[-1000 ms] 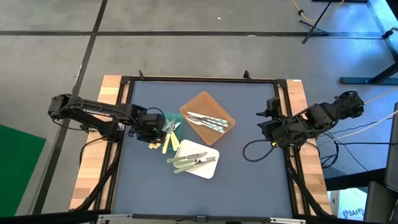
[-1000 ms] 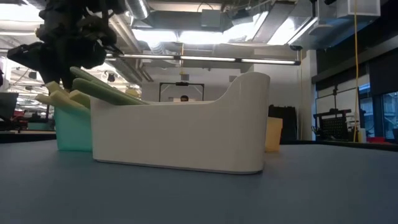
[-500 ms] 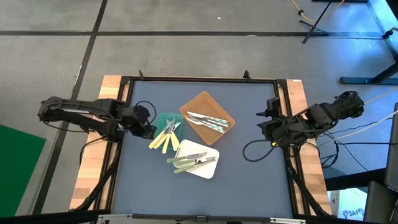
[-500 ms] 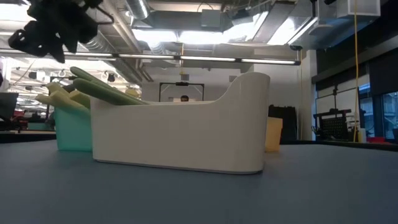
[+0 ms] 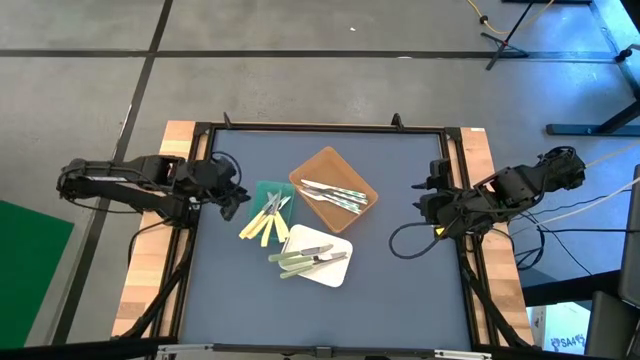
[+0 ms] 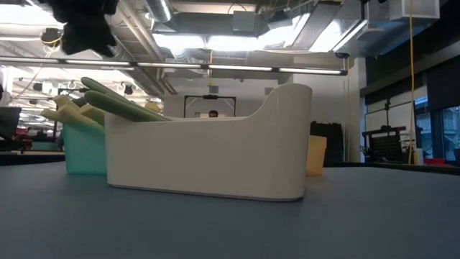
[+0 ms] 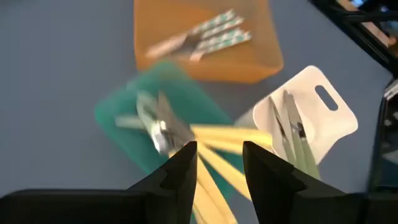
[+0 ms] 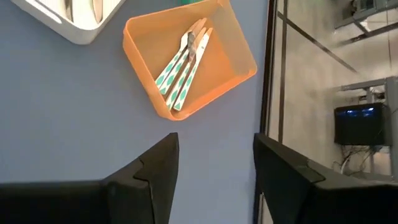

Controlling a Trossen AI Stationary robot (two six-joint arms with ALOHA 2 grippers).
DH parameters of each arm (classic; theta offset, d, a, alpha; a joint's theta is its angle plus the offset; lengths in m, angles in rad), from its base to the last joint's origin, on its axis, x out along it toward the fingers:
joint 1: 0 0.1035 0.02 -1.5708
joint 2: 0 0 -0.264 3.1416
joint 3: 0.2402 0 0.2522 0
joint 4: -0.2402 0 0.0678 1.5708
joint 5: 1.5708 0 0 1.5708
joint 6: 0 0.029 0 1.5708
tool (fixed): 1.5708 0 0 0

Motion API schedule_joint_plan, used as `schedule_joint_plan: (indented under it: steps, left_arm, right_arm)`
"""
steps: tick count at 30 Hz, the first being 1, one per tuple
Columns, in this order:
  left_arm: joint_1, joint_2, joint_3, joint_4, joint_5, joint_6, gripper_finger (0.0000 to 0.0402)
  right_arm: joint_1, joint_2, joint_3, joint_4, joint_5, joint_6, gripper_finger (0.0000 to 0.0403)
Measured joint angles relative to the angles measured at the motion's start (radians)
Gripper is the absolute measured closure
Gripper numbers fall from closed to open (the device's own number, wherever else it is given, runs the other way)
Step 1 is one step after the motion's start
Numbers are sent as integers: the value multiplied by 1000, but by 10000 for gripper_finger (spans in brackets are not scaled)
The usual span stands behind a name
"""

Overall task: Sort silverware by color (type)
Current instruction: Return to Home Position

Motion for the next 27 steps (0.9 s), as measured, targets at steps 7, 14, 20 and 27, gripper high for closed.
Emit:
schedule_joint_plan:
  steps: [7,14,20,27]
  left_arm:
    - [0,-14,0,149,-25,363,279]
    - [0,-34,0,300,-25,624,279]
    - [0,-124,0,314,-23,695,279]
    - [0,-267,0,311,-22,740,279]
  right_arm:
    - [0,0,0,39,-5,65,210]
    - [0,0,0,160,-24,121,210]
    - [0,0,0,179,-30,122,210]
    - [0,0,0,177,-41,121,210]
